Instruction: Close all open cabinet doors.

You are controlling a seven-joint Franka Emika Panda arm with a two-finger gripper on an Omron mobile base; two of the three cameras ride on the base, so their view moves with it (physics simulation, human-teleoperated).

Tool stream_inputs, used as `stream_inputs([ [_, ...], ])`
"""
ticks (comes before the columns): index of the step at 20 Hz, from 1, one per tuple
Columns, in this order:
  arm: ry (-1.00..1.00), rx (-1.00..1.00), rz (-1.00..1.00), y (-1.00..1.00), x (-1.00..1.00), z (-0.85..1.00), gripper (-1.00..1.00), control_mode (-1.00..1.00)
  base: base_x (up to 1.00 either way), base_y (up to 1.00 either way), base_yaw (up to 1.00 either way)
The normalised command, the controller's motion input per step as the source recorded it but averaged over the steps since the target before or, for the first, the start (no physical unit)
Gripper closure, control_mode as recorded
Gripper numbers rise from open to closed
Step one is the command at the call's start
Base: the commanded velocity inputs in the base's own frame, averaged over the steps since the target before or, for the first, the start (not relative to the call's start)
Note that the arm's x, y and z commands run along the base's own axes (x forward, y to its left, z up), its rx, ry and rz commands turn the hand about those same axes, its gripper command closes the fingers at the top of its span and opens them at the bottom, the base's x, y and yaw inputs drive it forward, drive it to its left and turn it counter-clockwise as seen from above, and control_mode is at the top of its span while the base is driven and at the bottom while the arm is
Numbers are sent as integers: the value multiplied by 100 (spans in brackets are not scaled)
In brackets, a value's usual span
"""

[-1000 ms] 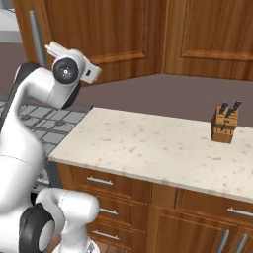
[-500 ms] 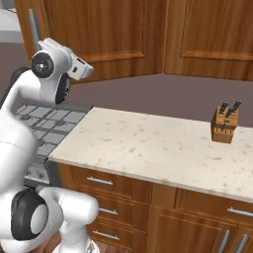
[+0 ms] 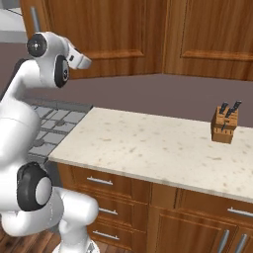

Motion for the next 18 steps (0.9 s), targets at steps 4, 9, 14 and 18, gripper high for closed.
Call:
stream_inputs([
  [4, 1, -2, -10, 0, 52, 0, -100, -100, 0, 0, 0],
  [9, -1, 0, -8, 2, 21, 0, -100, -100, 0, 0, 0],
  [14, 0, -2, -6, 0, 44, 0, -100, -100, 0, 0, 0],
  [18, 0, -2, -7, 0, 59, 0, -100, -100, 0, 0, 0],
])
